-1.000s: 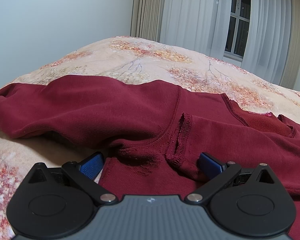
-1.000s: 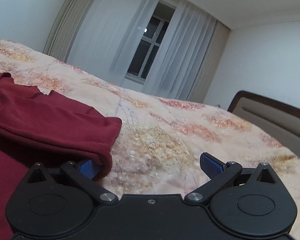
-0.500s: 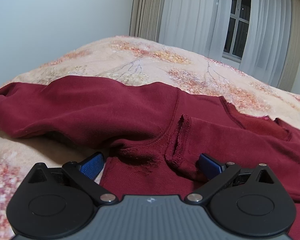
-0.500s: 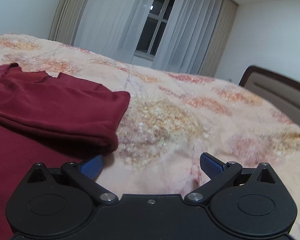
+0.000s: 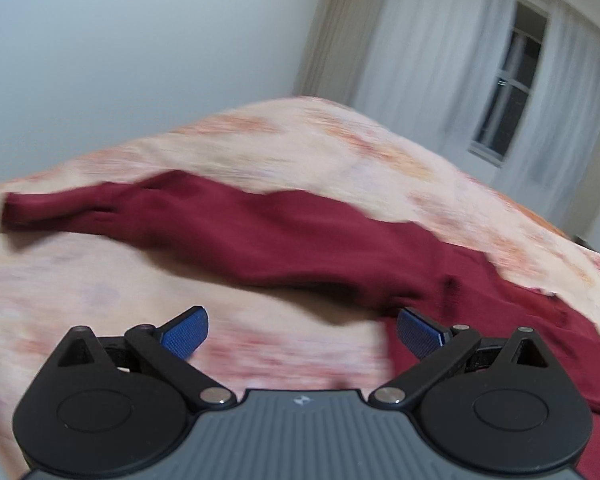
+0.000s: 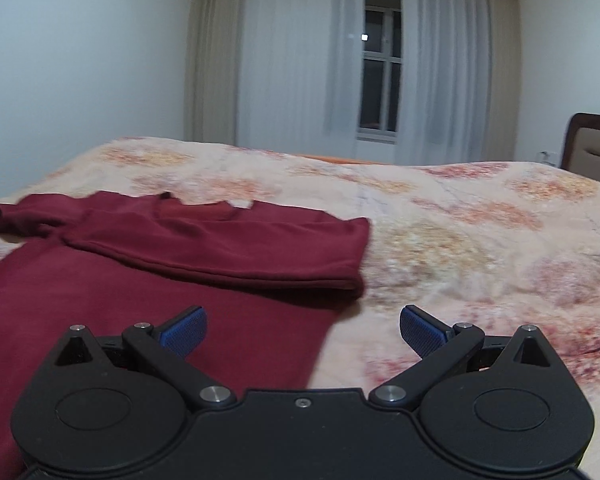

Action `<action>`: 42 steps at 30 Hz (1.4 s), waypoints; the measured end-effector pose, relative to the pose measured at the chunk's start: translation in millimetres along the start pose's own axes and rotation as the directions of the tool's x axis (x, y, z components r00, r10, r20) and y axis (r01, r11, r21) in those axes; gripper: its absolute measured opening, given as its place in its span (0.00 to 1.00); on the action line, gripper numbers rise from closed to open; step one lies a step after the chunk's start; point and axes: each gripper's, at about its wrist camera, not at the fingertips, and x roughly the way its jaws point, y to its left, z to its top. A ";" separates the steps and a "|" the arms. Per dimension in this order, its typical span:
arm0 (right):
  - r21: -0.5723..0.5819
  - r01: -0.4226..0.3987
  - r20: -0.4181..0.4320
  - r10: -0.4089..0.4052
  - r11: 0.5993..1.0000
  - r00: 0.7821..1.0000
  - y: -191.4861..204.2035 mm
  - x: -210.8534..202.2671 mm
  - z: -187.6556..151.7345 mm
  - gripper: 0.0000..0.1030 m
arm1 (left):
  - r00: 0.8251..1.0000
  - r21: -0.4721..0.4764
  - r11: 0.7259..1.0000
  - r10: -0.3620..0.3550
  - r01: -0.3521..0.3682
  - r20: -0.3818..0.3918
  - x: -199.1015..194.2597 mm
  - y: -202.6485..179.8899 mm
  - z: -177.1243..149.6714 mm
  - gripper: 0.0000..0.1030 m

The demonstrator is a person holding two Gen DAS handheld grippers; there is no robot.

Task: Fold small clothes
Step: 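Open the right tool and smooth the folded sleeve flat on the sweater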

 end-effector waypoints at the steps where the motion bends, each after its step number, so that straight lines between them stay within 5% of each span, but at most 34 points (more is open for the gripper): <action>1: -0.001 -0.023 0.003 0.023 1.000 1.000 4.3 -1.0 -2.4 1.00 | 0.999 -0.013 0.999 0.033 -0.033 -0.007 0.7 14.3 1.9 1.00; 6: 0.002 -0.027 -0.029 0.027 1.000 0.999 20.1 8.5 -15.5 1.00 | 0.989 -0.065 0.987 0.150 -0.150 -0.003 -4.4 76.5 10.5 1.00; 10: 0.015 0.002 -0.037 -0.001 1.000 0.999 19.4 16.8 -23.7 1.00 | 0.967 0.012 0.968 0.250 -0.251 0.051 -11.9 103.6 18.4 1.00; 17: 0.108 0.000 -0.041 0.004 0.994 0.999 5.4 22.5 -33.4 1.00 | 0.880 0.282 0.833 0.446 -0.475 0.167 2.3 126.4 25.6 1.00; 26: 0.109 0.021 -0.056 -0.015 0.994 0.998 6.4 30.7 -37.9 1.00 | 0.947 0.322 0.893 0.270 -0.315 0.175 5.3 139.0 56.3 0.92; 36: 0.099 0.034 -0.060 -0.028 0.995 0.998 8.1 32.6 -38.9 1.00 | 0.907 0.223 0.879 0.406 -0.422 0.116 56.1 174.8 95.0 0.90; 42: 0.097 0.038 -0.057 -0.032 0.995 0.998 7.9 32.5 -39.2 1.00 | 0.945 0.076 0.943 0.319 -0.325 0.072 39.3 198.2 97.4 0.99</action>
